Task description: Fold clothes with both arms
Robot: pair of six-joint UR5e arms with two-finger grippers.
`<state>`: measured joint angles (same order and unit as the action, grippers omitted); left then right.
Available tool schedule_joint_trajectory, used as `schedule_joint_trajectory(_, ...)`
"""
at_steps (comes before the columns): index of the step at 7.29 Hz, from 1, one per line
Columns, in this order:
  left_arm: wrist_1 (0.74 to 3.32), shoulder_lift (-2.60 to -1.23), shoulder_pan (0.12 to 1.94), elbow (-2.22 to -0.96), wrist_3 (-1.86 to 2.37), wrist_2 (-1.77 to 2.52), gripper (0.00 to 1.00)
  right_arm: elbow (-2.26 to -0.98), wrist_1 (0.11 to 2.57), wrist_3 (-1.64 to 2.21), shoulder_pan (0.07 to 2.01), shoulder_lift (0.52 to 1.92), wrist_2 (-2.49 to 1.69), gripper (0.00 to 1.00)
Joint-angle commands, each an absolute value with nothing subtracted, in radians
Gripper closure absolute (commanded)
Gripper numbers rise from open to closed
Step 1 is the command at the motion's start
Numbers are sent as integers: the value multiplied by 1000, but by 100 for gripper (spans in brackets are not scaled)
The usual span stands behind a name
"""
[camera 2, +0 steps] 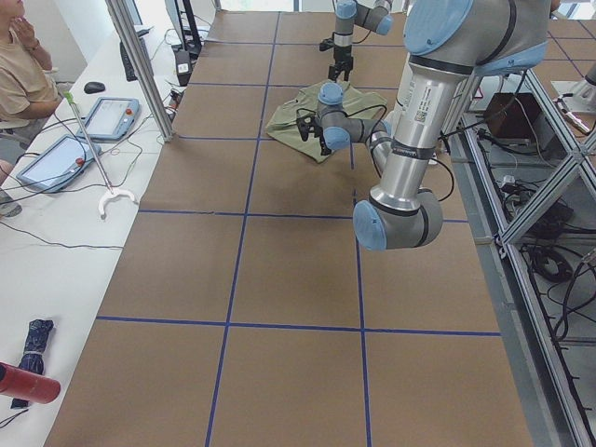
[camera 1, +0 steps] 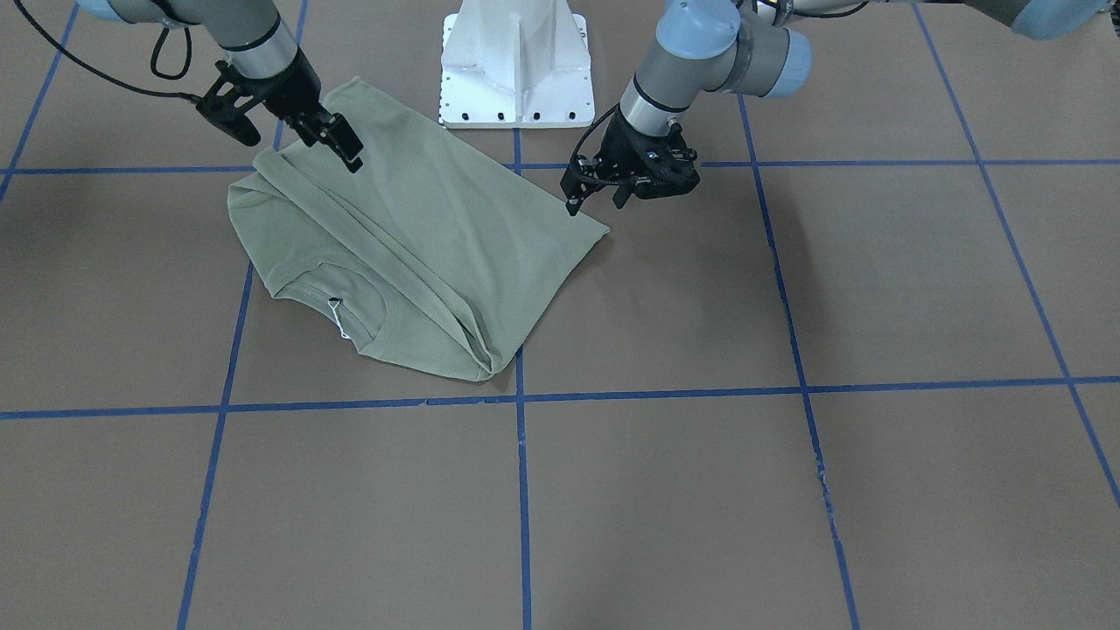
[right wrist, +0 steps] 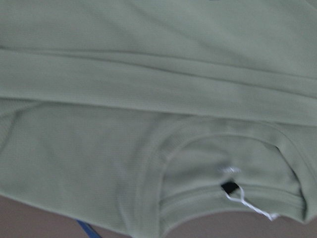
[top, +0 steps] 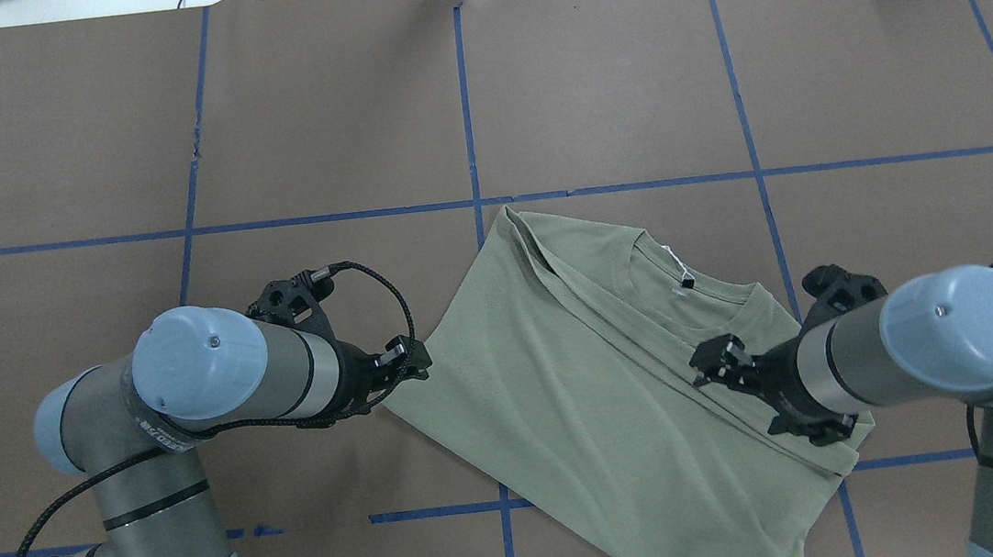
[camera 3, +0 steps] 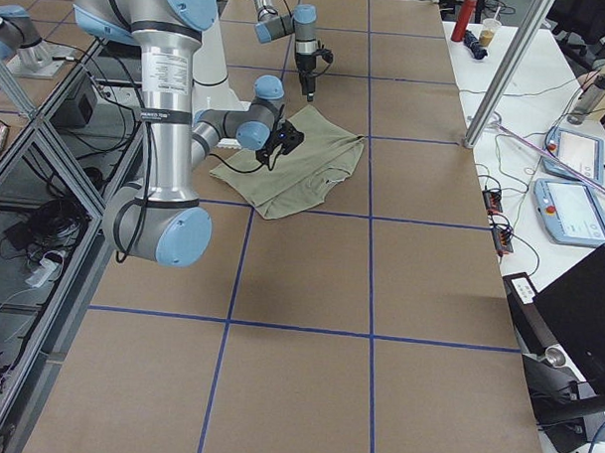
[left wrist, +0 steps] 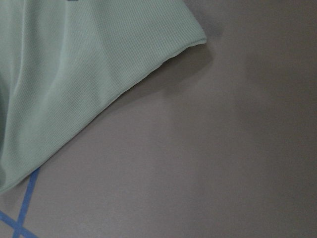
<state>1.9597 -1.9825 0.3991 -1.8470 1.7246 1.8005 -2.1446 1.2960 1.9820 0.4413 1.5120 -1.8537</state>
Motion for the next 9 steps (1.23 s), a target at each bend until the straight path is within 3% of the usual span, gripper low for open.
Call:
schedule_joint_trajectory(1, 1959, -1983, 390, -1827, 1718, 1738, 23, -2076, 1298, 1872, 549, 1448, -1845, 0)
schedule_joint_trajectory(4, 1960, -1988, 371, -1776, 1718, 1717, 31, -1961, 1293, 1812, 594, 1368, -1839, 0)
schedule_joint_trajectory(6, 1960, -1987, 365, -1769, 1718, 1715, 36, -1957, 1292, 1812, 595, 1367, -1839, 0)
schedule_joint_trajectory(7, 1963, -1987, 365, -1769, 1718, 1717, 52, -1954, 1292, 1812, 595, 1367, -1839, 0)
schedule_joint_trajectory(9, 1967, -1991, 365, -1769, 1710, 1717, 100, -1948, 1292, 1810, 597, 1368, -1839, 0)
